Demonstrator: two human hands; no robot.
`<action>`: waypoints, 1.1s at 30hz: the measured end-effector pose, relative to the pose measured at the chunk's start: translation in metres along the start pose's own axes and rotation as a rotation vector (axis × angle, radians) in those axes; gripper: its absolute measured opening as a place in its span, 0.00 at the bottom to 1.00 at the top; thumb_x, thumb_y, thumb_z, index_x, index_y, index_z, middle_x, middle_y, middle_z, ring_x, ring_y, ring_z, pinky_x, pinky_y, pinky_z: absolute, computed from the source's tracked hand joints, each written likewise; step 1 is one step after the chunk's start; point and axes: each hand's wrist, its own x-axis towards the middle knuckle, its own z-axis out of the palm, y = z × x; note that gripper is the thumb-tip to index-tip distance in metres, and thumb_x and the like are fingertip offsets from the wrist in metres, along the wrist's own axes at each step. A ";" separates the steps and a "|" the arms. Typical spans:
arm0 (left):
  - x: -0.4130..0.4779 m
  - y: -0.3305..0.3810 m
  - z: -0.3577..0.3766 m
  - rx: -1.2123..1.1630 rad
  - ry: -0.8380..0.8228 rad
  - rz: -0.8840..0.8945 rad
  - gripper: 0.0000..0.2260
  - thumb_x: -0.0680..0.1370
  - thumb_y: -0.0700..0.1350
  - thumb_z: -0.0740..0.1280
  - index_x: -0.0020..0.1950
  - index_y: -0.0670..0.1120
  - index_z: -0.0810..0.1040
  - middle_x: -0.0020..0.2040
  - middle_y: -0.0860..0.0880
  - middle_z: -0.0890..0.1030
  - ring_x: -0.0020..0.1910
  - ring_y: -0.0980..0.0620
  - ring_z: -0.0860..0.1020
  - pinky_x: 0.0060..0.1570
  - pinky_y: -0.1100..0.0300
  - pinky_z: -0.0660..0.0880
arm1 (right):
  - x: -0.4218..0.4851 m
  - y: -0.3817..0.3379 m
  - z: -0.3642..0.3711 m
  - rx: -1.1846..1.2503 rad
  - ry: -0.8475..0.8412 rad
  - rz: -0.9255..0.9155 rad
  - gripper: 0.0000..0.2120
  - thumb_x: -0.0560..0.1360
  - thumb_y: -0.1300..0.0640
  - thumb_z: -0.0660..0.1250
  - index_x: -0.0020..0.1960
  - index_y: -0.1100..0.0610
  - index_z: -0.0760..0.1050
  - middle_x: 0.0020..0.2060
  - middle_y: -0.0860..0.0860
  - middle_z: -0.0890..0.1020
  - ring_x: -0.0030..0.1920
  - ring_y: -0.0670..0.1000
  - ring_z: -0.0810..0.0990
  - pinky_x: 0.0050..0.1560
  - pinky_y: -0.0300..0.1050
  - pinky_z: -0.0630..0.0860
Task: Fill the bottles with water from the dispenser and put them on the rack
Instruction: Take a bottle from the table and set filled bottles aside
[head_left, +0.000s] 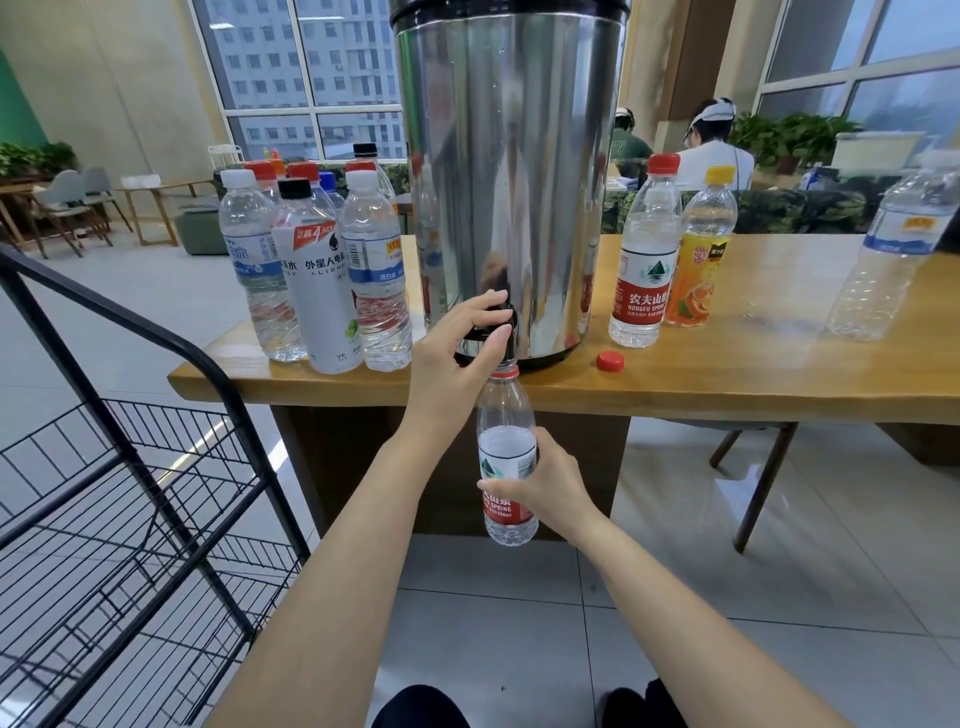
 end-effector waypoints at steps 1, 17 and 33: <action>0.000 0.000 0.000 -0.004 0.000 0.000 0.14 0.79 0.51 0.63 0.60 0.46 0.80 0.63 0.54 0.77 0.67 0.59 0.73 0.68 0.54 0.71 | 0.000 0.000 0.000 -0.001 -0.001 0.002 0.36 0.64 0.51 0.80 0.67 0.54 0.67 0.63 0.50 0.77 0.63 0.52 0.76 0.54 0.42 0.77; 0.000 0.000 0.000 -0.020 -0.002 -0.004 0.15 0.78 0.51 0.63 0.60 0.45 0.80 0.64 0.54 0.77 0.67 0.61 0.72 0.68 0.53 0.72 | 0.002 0.002 0.000 -0.007 -0.002 0.004 0.36 0.64 0.51 0.80 0.66 0.54 0.67 0.62 0.50 0.77 0.62 0.51 0.77 0.52 0.39 0.75; -0.001 0.000 0.000 -0.018 0.000 -0.017 0.16 0.78 0.53 0.63 0.60 0.46 0.79 0.64 0.54 0.76 0.67 0.59 0.72 0.67 0.49 0.72 | 0.002 0.002 -0.001 -0.005 -0.005 0.002 0.37 0.64 0.50 0.80 0.67 0.54 0.67 0.61 0.49 0.78 0.62 0.50 0.76 0.53 0.39 0.75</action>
